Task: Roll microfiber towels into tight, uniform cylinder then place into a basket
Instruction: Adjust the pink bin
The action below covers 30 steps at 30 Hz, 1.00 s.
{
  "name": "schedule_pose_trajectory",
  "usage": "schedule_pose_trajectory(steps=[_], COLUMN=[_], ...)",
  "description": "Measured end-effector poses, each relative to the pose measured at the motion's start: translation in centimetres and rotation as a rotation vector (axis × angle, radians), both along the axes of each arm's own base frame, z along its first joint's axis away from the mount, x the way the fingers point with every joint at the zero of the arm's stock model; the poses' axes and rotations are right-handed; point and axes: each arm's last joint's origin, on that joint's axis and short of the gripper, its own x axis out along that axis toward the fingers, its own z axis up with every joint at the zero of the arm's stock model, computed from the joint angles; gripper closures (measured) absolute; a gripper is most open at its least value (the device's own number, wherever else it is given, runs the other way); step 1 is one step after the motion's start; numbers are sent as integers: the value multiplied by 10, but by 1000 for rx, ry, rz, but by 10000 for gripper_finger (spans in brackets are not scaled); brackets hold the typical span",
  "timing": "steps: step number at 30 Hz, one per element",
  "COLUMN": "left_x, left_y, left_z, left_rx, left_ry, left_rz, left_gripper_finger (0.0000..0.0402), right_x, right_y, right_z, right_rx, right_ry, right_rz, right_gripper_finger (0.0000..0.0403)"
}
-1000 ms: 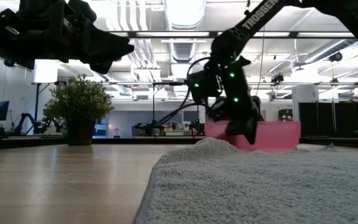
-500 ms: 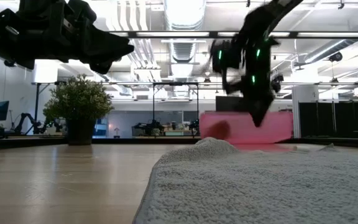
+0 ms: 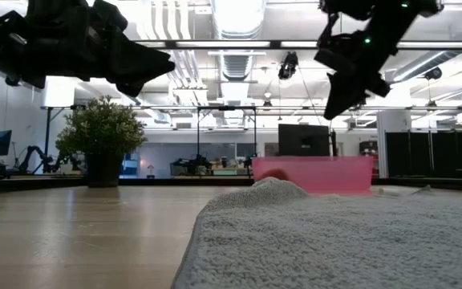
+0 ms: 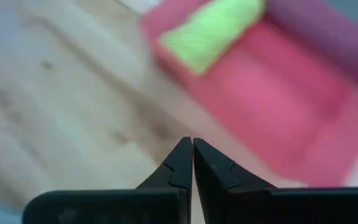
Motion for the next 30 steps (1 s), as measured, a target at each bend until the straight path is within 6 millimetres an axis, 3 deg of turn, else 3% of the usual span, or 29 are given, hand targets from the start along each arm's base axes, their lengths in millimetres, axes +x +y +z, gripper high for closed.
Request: schedule_pose_trajectory(steps=[5,10,19,25,30], left_x=[13,47,127,171,194], left_y=[19,46,97,110,120], left_z=[-2,-5,-31,-31,-37], left_rx=[0,17,82,100,112], left_ry=[131,256,627,658,715], left_rz=[296,383,428,364,354], left_gripper_finger=[288,303,396,401,401], right_x=[7,12,20,16,8], right_y=[37,66,103,132,150], right_z=[-24,-46,-80,-83,-79], right_rx=[-49,-241,-251,-204,-201], right_ry=[-216,-418,-392,-418,-466], right_rz=[107,122,280,345,338], right_gripper_finger=[394,394,394,394,394])
